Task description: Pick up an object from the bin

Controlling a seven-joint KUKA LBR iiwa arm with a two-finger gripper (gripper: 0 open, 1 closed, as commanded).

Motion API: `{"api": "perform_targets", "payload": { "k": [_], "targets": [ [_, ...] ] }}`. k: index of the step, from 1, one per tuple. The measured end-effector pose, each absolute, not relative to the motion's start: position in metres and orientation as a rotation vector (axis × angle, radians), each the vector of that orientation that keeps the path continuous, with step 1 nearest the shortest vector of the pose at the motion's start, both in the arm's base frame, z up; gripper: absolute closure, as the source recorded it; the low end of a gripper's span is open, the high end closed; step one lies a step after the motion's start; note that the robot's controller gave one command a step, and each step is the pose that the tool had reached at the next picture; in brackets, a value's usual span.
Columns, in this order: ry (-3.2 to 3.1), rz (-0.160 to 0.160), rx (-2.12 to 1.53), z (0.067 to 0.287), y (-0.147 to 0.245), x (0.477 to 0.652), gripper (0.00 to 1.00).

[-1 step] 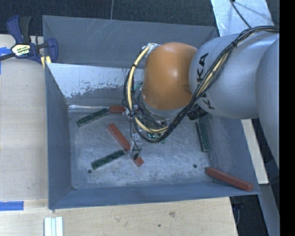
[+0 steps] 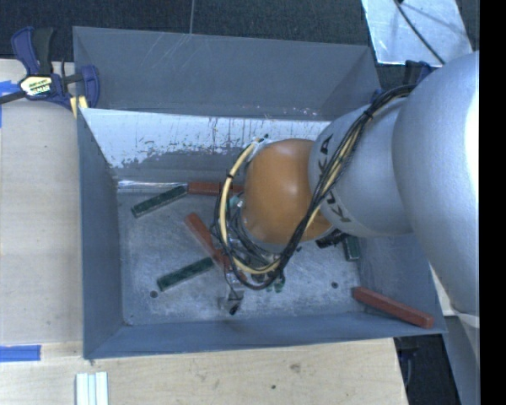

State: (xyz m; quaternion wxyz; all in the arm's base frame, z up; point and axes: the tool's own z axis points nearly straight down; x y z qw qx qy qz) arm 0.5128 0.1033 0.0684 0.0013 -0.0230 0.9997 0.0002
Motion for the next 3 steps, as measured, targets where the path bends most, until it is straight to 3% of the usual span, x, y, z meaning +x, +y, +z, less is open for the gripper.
{"api": "perform_targets", "payload": {
  "k": [1,2,3],
  "targets": [
    [3.121,0.007,-0.069,0.075,0.1049,0.5185,1.0],
    [3.138,0.002,-0.071,0.0709,0.1037,0.5137,0.0],
    [3.128,0.005,-0.069,0.0738,0.1042,0.5165,1.0]
  ]
}}
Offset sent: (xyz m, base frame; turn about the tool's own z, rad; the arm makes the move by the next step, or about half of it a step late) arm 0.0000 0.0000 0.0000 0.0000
